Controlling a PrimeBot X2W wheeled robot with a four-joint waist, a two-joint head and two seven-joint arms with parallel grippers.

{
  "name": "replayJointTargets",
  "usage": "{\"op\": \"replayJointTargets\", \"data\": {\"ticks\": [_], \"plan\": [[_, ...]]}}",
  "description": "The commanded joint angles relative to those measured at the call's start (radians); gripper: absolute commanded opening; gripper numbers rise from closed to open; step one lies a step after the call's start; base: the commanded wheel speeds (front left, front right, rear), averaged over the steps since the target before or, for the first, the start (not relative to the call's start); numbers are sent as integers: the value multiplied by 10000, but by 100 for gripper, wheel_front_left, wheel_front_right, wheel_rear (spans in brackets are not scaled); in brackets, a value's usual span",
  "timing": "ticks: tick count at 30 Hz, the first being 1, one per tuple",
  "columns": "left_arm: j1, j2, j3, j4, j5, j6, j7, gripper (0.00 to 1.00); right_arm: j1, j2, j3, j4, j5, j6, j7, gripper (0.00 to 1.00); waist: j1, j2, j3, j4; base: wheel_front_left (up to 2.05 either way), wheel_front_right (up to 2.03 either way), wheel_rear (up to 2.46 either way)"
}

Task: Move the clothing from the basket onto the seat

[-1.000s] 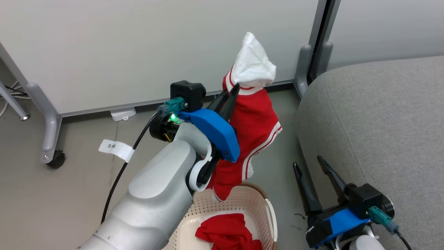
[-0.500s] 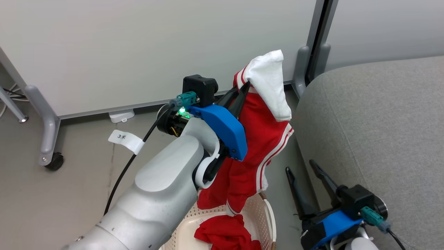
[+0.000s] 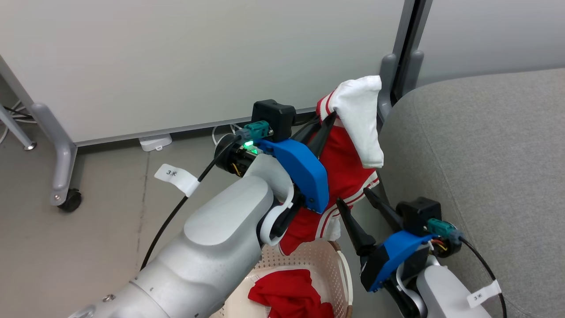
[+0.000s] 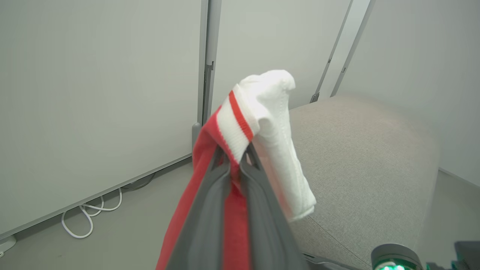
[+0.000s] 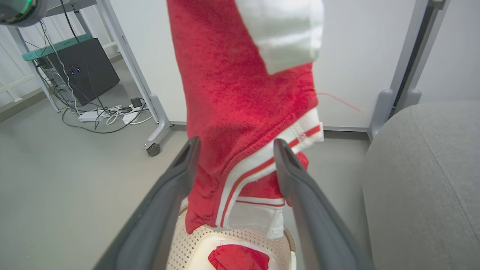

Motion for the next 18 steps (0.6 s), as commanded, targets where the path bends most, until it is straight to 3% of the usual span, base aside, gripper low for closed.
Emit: {"op": "replayJointTargets", "data": {"ticks": [1,10,18], "plan": [[-228,4,-128,-90,-78,50,-33,0,-375,-29,160,275,217,5,13,100,-1,-1,-1,39,0,0,0],[-418,6,-896,-363,-538,223,-78,0,-1614,-29,806,2022,911,5,-161,100,-1,-1,-16,196,0,0,0],[-546,6,-1437,-591,-989,377,-142,0,-2310,-29,1741,2760,1753,5,-242,100,-1,-1,-76,194,0,0,0]]}}
